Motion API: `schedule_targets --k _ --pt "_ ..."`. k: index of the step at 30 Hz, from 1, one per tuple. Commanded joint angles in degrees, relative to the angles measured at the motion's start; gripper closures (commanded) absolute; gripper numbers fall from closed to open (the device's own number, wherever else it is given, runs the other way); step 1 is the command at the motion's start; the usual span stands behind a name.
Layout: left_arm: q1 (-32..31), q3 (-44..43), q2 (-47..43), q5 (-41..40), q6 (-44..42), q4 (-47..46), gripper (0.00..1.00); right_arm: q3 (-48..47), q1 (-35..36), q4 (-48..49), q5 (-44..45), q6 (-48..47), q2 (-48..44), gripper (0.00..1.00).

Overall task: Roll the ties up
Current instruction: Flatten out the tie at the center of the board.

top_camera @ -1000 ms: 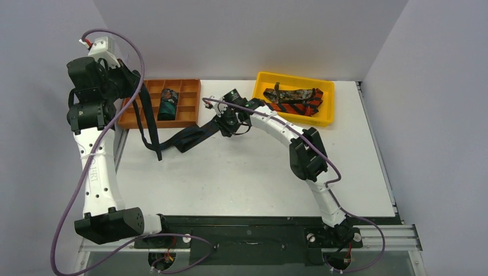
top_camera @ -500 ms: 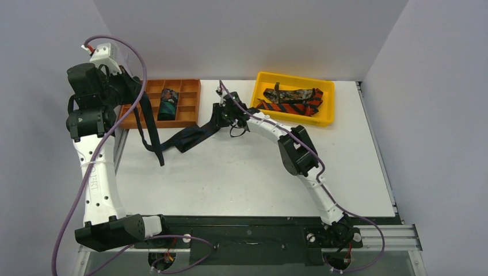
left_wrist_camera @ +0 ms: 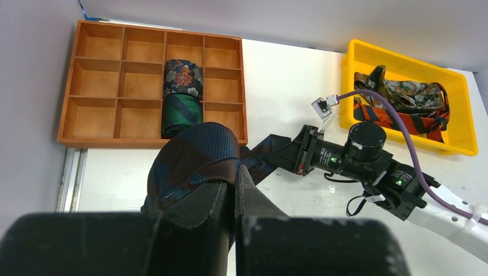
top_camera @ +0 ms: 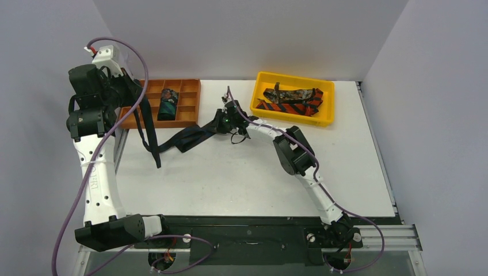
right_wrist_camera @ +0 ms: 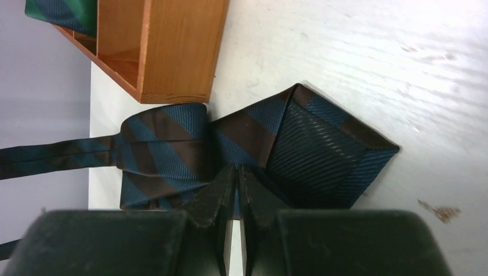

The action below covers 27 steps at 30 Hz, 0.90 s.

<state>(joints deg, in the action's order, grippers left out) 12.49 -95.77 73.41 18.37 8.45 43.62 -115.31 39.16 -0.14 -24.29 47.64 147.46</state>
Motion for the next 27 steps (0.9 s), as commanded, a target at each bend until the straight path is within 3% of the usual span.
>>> schedule_targets --k 1,9,19,27 --pt "0.38 -0.05 -1.35 -0.11 -1.25 -0.10 1.00 6.31 -1.85 -7.11 1.60 0.74 -2.77 0.96" --pt "0.43 2.22 -2.48 0.35 -0.95 -0.94 1.00 27.43 -11.03 -16.17 4.88 -4.05 -18.77 1.00" --pt "2.58 4.97 -0.23 5.15 6.76 -4.96 1.00 52.09 -29.88 -25.67 15.59 -13.17 -40.62 1.00" --pt "12.84 1.47 5.17 5.75 12.81 -4.86 1.00 61.71 -46.21 -27.87 18.70 -21.24 -50.76 1.00"
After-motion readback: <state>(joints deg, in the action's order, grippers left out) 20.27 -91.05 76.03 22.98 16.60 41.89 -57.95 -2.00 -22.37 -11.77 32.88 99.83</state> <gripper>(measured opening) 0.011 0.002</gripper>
